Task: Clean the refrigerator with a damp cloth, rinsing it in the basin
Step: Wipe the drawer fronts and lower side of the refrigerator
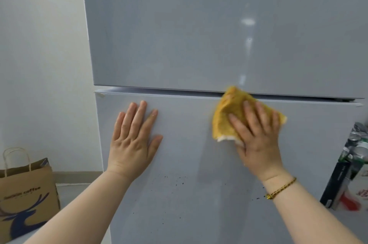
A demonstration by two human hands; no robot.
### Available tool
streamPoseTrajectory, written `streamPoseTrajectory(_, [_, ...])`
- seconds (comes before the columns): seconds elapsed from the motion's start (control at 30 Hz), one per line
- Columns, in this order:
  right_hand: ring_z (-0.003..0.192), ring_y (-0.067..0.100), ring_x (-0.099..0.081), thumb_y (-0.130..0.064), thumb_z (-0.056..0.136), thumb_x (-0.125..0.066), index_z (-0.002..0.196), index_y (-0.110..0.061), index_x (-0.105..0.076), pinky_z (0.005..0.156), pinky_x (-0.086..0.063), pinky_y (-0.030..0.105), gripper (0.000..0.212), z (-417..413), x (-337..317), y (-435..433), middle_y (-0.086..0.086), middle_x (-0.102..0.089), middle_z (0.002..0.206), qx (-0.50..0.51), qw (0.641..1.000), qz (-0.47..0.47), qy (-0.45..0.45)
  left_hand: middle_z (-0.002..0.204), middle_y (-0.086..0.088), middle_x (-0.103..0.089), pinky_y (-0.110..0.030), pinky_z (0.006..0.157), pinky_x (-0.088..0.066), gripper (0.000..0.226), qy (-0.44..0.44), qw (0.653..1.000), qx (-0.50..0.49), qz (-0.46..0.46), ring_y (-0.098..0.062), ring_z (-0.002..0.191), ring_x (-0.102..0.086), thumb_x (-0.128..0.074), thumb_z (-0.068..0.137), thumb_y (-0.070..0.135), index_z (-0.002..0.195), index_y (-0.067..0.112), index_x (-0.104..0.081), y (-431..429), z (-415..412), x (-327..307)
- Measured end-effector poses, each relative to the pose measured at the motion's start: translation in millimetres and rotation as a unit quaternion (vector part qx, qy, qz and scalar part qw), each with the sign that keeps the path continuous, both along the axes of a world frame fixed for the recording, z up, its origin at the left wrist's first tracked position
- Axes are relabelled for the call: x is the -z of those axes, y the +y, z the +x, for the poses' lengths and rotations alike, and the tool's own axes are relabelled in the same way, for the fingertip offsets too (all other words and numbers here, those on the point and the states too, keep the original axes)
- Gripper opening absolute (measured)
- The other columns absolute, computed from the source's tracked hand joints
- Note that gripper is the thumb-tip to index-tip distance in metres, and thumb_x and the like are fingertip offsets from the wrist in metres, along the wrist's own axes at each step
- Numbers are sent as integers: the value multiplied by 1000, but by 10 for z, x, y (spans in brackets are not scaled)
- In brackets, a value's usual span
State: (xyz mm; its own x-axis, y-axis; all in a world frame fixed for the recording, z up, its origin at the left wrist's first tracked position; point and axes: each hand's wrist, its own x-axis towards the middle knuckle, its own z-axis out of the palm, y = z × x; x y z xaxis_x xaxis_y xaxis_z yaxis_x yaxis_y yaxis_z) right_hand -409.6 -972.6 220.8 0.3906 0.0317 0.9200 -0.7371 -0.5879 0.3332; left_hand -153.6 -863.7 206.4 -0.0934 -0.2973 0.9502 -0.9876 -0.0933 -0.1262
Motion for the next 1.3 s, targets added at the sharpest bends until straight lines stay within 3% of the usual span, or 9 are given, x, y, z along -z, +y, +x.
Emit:
streamPoseTrajectory(0.13, [128,39,-18,-36,94,-33,137,-22,-30,101,-16,66,45,568,458,304,25,-27,144,4,934,159,-319,153,16,16,-27,116,7,53,33,999,-20,-9,-4,141,12,-15,94,52,135,19,-25,-33,-85,2])
streamPoseTrajectory(0.37, [143,22,0,-31,85,-43,133,-31,-34,108,-10,53,49,1,561,107,1,-19,148,29,994,-5,109,137,-13,-23,-25,115,10,63,99,995,-17,-10,-15,140,3,-17,91,57,125,7,-34,-53,-233,7])
streamPoseTrajectory(0.47, [135,34,-18,-43,96,-23,136,-28,-26,107,-16,53,42,-371,329,-46,10,-22,146,32,989,97,-108,137,-14,-22,-25,114,11,64,116,993,-20,-9,-19,137,1,-18,90,58,124,6,-34,-65,-299,3])
streamPoseTrajectory(0.6, [128,55,-26,-33,86,-35,138,-9,-34,101,-20,66,57,-115,157,8,34,-29,141,16,864,231,-447,137,-14,-21,-25,114,11,64,144,989,-23,-18,-26,133,-2,-18,91,58,124,6,-33,-59,-410,-17])
streamPoseTrajectory(0.77, [132,36,-13,-38,92,-32,136,-26,-25,104,-9,58,46,241,427,233,12,-27,140,16,990,106,-94,134,-15,-26,-29,115,3,56,79,997,4,-15,-34,127,-23,-21,93,52,124,8,-36,-129,-735,-64])
streamPoseTrajectory(0.9, [132,27,-15,-41,94,-29,134,-30,-27,101,-17,56,42,-290,281,-6,7,-30,138,22,997,69,-4,136,-13,-25,-32,115,6,58,73,997,-8,12,-28,132,-9,-18,92,55,127,12,-36,-279,-906,-44])
streamPoseTrajectory(1.03, [132,34,-17,-43,95,-29,137,-28,-29,107,-17,55,45,-735,226,-196,10,-23,148,12,967,168,-190,137,-15,-23,-30,115,10,65,75,997,-13,34,-27,131,-3,-15,91,60,128,11,-36,-259,-861,-17])
streamPoseTrajectory(1.17, [136,45,-18,-28,88,-40,139,-7,-33,109,-12,53,56,-413,82,-120,25,-22,147,-17,819,286,-498,139,-14,-19,-30,114,12,72,110,993,-1,54,-27,132,2,-13,86,66,129,11,-33,-269,-932,-8])
streamPoseTrajectory(1.3, [128,41,-20,-40,96,-28,132,-18,-37,97,-15,62,44,-269,227,-32,21,-28,142,19,959,168,-226,141,-14,-16,-30,112,15,79,131,988,-1,85,-26,132,6,-11,83,71,131,11,-31,-258,-974,-16])
